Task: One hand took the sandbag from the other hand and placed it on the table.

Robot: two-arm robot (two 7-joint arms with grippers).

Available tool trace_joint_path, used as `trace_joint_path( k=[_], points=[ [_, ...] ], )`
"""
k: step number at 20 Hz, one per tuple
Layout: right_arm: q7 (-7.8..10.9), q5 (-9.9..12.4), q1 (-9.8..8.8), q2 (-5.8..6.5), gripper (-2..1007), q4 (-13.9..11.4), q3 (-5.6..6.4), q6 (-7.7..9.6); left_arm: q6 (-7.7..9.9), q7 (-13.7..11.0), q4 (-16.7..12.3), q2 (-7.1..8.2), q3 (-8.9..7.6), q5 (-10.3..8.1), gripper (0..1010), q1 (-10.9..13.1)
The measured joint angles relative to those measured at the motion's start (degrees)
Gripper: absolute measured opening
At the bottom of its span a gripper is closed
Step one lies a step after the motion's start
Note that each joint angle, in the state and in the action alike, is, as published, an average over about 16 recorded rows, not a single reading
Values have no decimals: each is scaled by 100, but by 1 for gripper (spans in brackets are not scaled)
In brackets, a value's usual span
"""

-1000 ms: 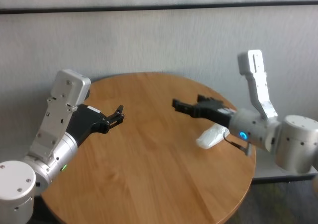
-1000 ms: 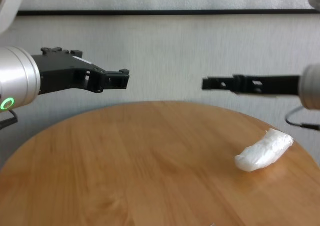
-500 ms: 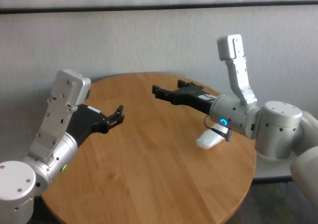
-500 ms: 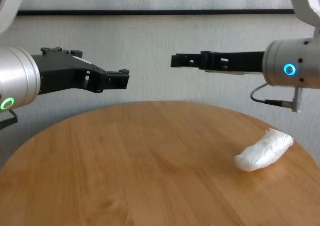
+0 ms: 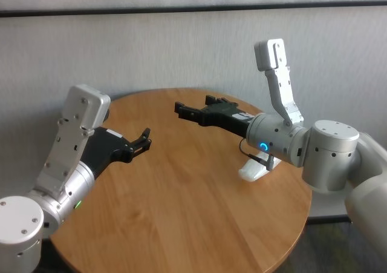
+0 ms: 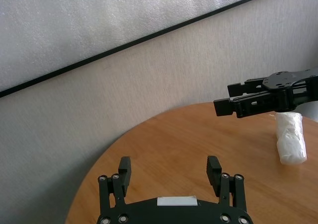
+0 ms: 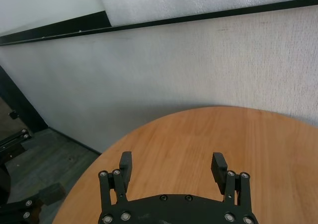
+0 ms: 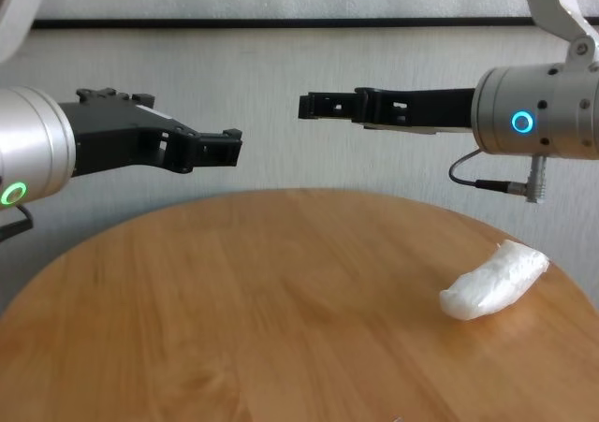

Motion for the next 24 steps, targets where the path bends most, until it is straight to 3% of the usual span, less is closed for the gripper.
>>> trace_joint_path(
  k=[24],
  points=[
    [16, -1, -6, -16, 1001, -6, 19, 23, 0, 0, 0, 0, 0, 0, 1002, 0]
  ],
)
